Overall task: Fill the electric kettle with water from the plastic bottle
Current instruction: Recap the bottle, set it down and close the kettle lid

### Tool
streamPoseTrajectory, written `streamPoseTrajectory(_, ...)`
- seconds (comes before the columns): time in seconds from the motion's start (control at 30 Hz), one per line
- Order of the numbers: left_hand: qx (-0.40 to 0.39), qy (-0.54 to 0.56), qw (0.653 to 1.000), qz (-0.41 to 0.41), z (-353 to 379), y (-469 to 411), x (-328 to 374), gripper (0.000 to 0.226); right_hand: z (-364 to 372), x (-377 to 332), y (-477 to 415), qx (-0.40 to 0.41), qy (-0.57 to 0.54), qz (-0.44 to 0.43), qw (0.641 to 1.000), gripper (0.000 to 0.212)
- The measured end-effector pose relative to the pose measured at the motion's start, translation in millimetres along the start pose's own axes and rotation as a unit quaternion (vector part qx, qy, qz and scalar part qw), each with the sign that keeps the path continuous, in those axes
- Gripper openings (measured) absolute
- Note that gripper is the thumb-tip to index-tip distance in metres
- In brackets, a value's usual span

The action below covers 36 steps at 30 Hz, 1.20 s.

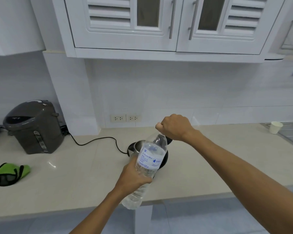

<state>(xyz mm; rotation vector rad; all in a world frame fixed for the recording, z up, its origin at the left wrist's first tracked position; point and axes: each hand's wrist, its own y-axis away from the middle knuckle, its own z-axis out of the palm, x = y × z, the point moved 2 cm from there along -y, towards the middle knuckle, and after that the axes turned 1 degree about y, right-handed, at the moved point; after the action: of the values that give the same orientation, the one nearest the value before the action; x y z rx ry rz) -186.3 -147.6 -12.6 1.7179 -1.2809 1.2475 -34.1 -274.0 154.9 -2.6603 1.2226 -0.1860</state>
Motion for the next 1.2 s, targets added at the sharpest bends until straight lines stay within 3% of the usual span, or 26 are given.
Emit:
streamPoseTrajectory(0.1,0.017,0.0,1.0,-0.003,10,2,-3,0.082,7,0,9,0.014,-0.042,0.057,0.997,0.054)
streamPoseTrajectory(0.2,0.02,0.007,1.0,-0.004,21,-1,-4,0.076,12,7,23,-0.023,-0.147,0.116,0.982,0.073)
streamPoseTrajectory(0.27,0.015,0.014,1.0,0.0,29,-9,0,0.072,12,15,36,-0.039,-0.203,0.133,0.969,0.074)
streamPoseTrajectory(0.43,-0.002,0.03,0.999,0.025,69,-42,14,0.069,11,50,57,-0.101,-0.391,0.14,0.904,0.083)
streamPoseTrajectory(0.6,-0.031,0.05,0.998,0.015,131,-82,28,0.074,11,110,56,-0.067,-0.369,0.165,0.912,0.085)
streamPoseTrajectory(0.83,-0.05,0.061,0.996,-0.028,212,-152,23,0.079,40,179,32,-0.028,-0.263,0.147,0.953,0.077)
streamPoseTrajectory(1.0,-0.037,0.038,0.997,-0.061,252,-211,11,0.075,81,229,0,-0.022,-0.266,0.152,0.951,0.064)
streamPoseTrajectory(1.2,-0.016,0.016,0.996,-0.091,285,-272,-8,0.076,119,272,-44,-0.034,-0.267,0.147,0.952,0.071)
